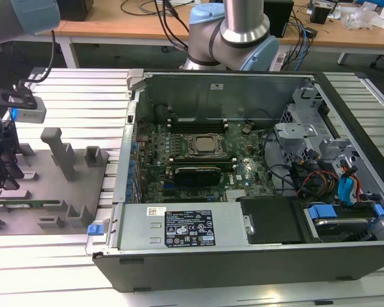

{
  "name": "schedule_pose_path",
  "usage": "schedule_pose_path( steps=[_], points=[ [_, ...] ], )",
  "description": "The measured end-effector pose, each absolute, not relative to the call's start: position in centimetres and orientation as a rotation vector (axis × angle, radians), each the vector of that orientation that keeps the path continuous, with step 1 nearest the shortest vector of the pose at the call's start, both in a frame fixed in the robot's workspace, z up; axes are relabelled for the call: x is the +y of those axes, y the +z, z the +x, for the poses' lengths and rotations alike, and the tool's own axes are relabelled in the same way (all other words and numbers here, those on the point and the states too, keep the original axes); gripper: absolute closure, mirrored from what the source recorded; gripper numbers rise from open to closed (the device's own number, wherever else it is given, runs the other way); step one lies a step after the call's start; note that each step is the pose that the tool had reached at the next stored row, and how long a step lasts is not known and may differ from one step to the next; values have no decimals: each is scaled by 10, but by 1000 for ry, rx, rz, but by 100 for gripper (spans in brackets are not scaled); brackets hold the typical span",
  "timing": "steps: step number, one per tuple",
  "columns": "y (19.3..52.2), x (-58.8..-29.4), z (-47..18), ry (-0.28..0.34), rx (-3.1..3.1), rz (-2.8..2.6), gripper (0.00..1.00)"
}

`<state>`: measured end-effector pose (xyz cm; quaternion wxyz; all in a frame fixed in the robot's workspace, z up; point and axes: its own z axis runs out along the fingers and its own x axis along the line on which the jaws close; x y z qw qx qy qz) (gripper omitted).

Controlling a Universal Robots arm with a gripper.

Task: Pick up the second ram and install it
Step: 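Pick up the second ram and move it above second insertion slot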

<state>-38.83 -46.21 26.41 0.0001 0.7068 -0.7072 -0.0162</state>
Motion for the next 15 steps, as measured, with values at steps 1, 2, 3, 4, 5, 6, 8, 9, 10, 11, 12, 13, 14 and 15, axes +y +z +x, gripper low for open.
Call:
schedule_pose_path(
  steps=[1,2,3,4,5,6,8,9,10,11,12,13,14,15],
  points=[
    [263,-462,-388,-51,-2222,2220,70],
    [261,-462,-388,-51,-2222,2220,70],
    [260,-462,-388,-51,-2222,2220,70],
    [259,-462,-388,-51,-2222,2220,70],
    [258,-462,-388,-51,-2222,2220,70],
    [257,-462,-388,-51,-2222,2220,70],
    [255,-462,-388,-51,-2222,2220,70],
    [255,-462,-388,-51,-2222,2220,70],
    [254,-462,-388,-51,-2222,2220,70],
    [253,-462,-388,-51,-2222,2220,70],
    [251,-462,-388,-51,-2222,2220,70],
    [250,-462,-388,-51,-2222,2220,70],
    [248,-462,-388,-51,-2222,2220,70],
    [245,-463,-388,-51,-2221,2220,70]
  ],
)
